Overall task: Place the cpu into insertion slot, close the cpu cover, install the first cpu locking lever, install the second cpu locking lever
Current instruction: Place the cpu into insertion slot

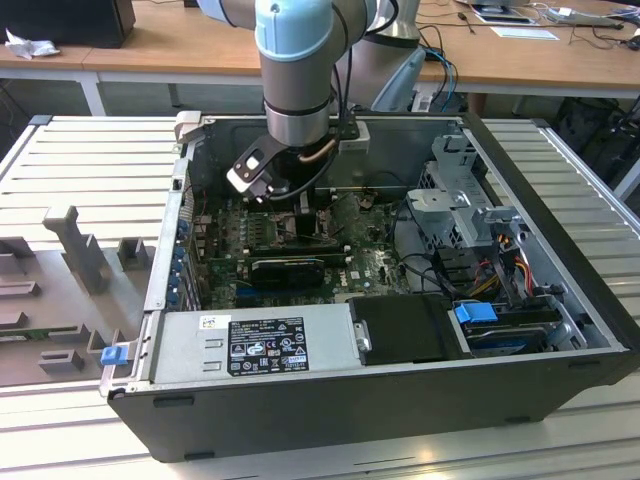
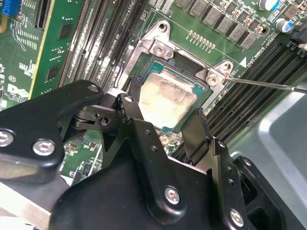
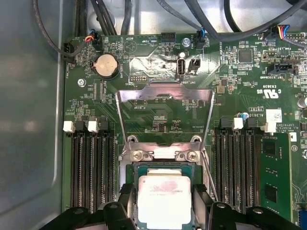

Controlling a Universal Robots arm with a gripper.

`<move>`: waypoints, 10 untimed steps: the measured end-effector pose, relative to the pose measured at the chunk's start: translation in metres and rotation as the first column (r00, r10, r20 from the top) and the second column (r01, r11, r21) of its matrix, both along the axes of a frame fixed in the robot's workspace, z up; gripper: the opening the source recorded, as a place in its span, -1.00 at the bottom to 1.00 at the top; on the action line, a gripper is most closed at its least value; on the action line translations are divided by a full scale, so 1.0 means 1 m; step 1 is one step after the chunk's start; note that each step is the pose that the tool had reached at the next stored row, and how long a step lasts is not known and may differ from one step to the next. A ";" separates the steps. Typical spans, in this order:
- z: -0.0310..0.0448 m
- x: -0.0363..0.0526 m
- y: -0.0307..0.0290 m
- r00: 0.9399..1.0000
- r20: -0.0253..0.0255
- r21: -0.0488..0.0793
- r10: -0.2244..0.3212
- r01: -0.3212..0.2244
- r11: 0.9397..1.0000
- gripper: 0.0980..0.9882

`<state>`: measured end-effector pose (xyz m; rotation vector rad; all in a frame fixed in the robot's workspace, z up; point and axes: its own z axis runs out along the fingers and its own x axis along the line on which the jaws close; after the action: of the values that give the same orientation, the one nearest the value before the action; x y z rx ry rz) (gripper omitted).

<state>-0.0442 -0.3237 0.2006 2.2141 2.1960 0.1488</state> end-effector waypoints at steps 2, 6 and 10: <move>0.0003 0.0000 0.0001 1.000 0.000 0.000 0.000 0.000 1.000 0.15; 0.0050 0.0000 0.0001 1.000 0.000 0.000 0.000 0.000 1.000 0.15; 0.0104 0.0000 -0.0001 1.000 0.000 -0.002 0.000 0.000 1.000 -0.31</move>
<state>-0.0442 -0.3238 0.2109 2.2132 2.1950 0.1466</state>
